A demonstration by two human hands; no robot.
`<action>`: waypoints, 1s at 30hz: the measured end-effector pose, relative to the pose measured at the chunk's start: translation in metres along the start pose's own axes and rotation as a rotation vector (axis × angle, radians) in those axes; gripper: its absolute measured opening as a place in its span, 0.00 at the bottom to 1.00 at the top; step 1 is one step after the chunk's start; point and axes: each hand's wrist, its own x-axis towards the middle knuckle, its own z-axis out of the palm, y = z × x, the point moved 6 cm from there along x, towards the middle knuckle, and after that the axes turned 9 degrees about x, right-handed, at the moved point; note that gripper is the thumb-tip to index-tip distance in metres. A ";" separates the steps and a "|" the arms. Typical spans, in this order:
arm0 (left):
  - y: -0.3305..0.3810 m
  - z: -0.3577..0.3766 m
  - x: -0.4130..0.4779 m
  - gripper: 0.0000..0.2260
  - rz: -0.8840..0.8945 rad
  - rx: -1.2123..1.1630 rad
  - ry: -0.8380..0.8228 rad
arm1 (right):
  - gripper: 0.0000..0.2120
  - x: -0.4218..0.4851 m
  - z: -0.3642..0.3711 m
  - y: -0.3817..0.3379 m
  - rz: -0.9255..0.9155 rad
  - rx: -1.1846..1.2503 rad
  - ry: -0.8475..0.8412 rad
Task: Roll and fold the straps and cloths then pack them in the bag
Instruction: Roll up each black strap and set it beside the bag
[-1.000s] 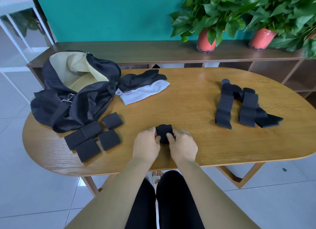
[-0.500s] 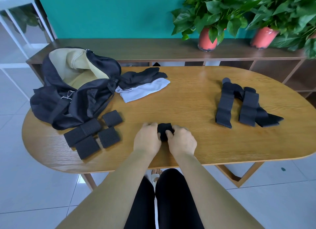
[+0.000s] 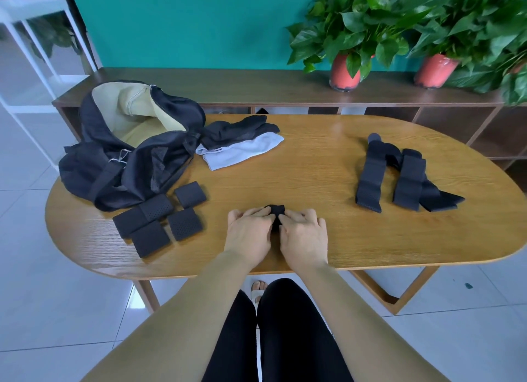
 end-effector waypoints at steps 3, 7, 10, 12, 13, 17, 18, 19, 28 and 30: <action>0.000 0.003 0.000 0.18 -0.019 -0.013 -0.027 | 0.06 -0.002 0.002 0.002 0.005 -0.004 -0.029; -0.001 0.005 0.003 0.19 -0.016 -0.012 -0.061 | 0.04 -0.002 0.005 0.002 0.034 0.025 -0.064; -0.004 0.004 0.001 0.17 -0.074 -0.109 -0.066 | 0.12 0.000 0.004 0.008 0.176 0.145 -0.190; -0.013 0.001 -0.003 0.15 -0.210 -0.240 -0.037 | 0.14 0.000 0.002 0.015 0.306 0.303 -0.205; -0.016 -0.001 -0.006 0.14 -0.269 -0.296 -0.019 | 0.14 0.000 0.000 0.017 0.361 0.374 -0.182; -0.012 -0.007 -0.011 0.13 -0.340 -0.366 -0.049 | 0.16 -0.001 0.008 0.018 0.516 0.542 -0.157; -0.010 -0.008 -0.012 0.14 -0.349 -0.376 -0.064 | 0.16 -0.001 0.011 0.016 0.543 0.577 -0.151; -0.010 -0.009 -0.013 0.15 -0.357 -0.394 -0.075 | 0.17 -0.002 0.013 0.015 0.572 0.624 -0.139; -0.047 -0.025 -0.032 0.18 -0.396 -0.502 0.000 | 0.16 0.008 0.015 -0.020 0.633 0.904 -0.074; -0.065 -0.035 -0.038 0.16 -0.420 -0.487 0.064 | 0.15 0.017 0.016 -0.042 0.593 0.961 -0.070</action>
